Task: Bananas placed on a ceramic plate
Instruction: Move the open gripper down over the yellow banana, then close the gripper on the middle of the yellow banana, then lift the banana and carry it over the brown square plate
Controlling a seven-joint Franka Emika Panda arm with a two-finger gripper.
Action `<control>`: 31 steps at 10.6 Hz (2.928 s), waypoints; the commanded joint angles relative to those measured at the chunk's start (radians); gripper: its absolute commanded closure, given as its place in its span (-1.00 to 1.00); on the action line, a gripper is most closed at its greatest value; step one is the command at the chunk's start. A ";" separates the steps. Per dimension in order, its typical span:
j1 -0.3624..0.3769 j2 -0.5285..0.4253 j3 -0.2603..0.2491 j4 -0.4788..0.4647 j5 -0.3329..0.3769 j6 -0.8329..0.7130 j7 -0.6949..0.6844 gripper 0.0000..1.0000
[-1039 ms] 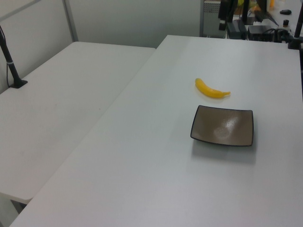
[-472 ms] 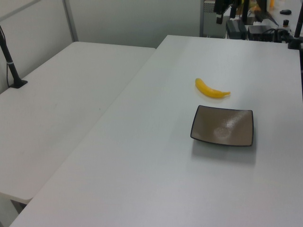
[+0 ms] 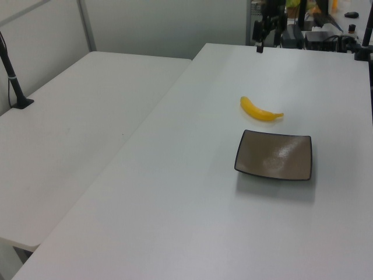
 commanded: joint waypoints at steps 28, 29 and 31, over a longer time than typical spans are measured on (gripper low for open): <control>0.003 0.213 0.019 -0.183 0.021 0.394 0.041 0.89; 0.006 0.185 0.024 -0.177 0.021 0.329 0.028 0.89; 0.024 0.104 0.037 -0.171 -0.011 0.197 0.030 0.88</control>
